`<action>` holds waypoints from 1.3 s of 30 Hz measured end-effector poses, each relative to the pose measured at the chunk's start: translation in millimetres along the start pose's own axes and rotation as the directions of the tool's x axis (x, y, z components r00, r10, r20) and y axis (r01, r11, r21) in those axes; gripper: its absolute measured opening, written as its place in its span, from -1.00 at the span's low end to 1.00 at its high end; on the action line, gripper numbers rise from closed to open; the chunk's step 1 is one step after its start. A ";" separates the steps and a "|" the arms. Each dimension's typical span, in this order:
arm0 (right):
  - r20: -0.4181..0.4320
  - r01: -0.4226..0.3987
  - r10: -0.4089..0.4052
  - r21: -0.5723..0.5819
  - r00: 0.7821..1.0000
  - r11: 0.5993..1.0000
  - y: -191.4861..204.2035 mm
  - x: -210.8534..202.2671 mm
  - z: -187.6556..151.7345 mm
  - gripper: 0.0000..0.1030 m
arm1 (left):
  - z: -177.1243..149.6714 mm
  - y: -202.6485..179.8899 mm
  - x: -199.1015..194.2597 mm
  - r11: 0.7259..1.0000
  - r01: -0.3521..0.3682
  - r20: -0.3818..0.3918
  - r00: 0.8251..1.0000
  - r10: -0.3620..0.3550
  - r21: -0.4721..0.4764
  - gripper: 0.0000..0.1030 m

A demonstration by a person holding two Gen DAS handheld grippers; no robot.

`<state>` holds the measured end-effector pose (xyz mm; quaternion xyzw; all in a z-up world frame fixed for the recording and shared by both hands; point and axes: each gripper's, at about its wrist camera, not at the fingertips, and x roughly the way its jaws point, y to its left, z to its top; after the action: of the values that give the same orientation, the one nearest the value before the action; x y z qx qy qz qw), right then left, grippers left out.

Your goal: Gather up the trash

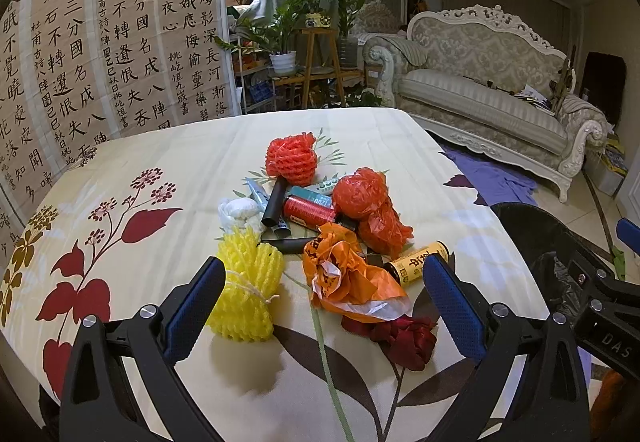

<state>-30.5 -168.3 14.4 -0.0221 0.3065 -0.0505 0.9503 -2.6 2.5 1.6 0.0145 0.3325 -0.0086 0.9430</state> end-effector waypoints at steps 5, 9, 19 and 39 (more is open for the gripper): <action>0.000 0.002 -0.002 0.001 1.000 1.000 -3.5 -1.2 0.2 0.92 | -0.3 3.4 1.0 1.000 0.001 -0.001 1.000 -0.001 0.001 0.87; 0.000 0.002 -0.002 0.000 1.000 1.000 -3.6 0.2 0.5 0.92 | -1.4 4.1 0.6 1.000 0.001 -0.002 1.000 -0.001 0.002 0.87; 0.000 0.006 -0.006 0.005 1.000 1.000 -16.4 -2.6 2.8 0.92 | -3.8 0.8 3.6 1.000 0.001 -0.005 1.000 -0.001 0.003 0.87; -0.005 0.024 -0.024 0.017 1.000 1.000 -17.0 -3.0 -3.0 0.92 | -3.8 -11.8 6.0 1.000 0.010 -0.015 1.000 -0.010 0.012 0.87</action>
<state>-36.1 -185.0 15.0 -0.0173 0.3083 -0.0645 0.9490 -0.6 -9.2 -5.4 0.0189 0.3395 -0.0151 0.9403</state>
